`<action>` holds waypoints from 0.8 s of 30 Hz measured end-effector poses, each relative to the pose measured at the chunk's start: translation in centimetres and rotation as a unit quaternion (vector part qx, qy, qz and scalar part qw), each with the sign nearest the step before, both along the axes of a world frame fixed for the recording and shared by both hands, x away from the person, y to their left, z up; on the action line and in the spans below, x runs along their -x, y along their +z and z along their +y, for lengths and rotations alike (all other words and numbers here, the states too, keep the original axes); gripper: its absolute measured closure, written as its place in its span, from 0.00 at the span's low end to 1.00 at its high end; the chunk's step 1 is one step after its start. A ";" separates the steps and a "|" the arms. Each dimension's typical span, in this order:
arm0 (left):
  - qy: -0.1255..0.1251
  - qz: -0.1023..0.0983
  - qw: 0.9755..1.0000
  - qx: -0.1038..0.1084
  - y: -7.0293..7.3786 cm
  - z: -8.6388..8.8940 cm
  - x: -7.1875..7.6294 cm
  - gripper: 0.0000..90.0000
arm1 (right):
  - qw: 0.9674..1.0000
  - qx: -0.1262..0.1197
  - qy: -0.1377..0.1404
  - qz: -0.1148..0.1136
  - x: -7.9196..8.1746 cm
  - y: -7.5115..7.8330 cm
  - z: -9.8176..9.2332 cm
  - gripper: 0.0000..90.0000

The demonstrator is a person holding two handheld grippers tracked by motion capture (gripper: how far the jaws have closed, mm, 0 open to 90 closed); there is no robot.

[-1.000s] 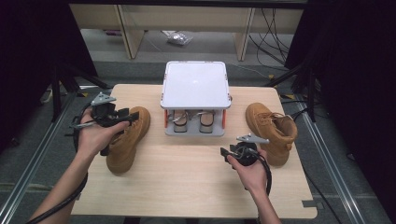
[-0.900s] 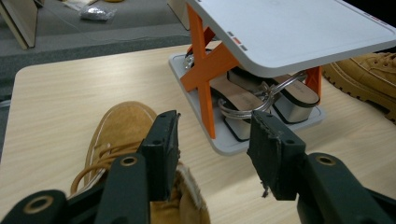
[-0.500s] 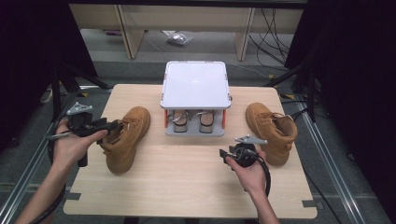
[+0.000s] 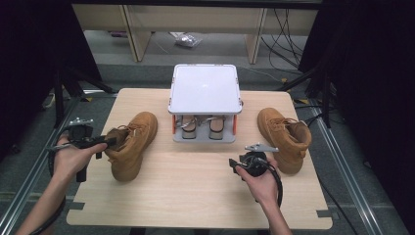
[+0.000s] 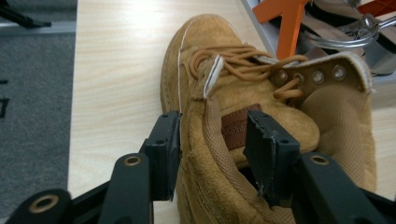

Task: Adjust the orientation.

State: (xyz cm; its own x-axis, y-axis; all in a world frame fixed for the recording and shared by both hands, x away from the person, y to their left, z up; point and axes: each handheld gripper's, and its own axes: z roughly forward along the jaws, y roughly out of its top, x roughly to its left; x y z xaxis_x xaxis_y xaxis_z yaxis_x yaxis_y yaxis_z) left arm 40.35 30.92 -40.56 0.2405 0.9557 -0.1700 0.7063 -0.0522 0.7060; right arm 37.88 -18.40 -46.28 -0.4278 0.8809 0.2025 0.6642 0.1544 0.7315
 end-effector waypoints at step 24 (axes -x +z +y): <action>0.018 0.058 0.998 -0.020 -0.6 -1.1 -1.5 0.74 | 1.000 -0.001 -0.010 0.010 0.3 0.0 0.3 0.60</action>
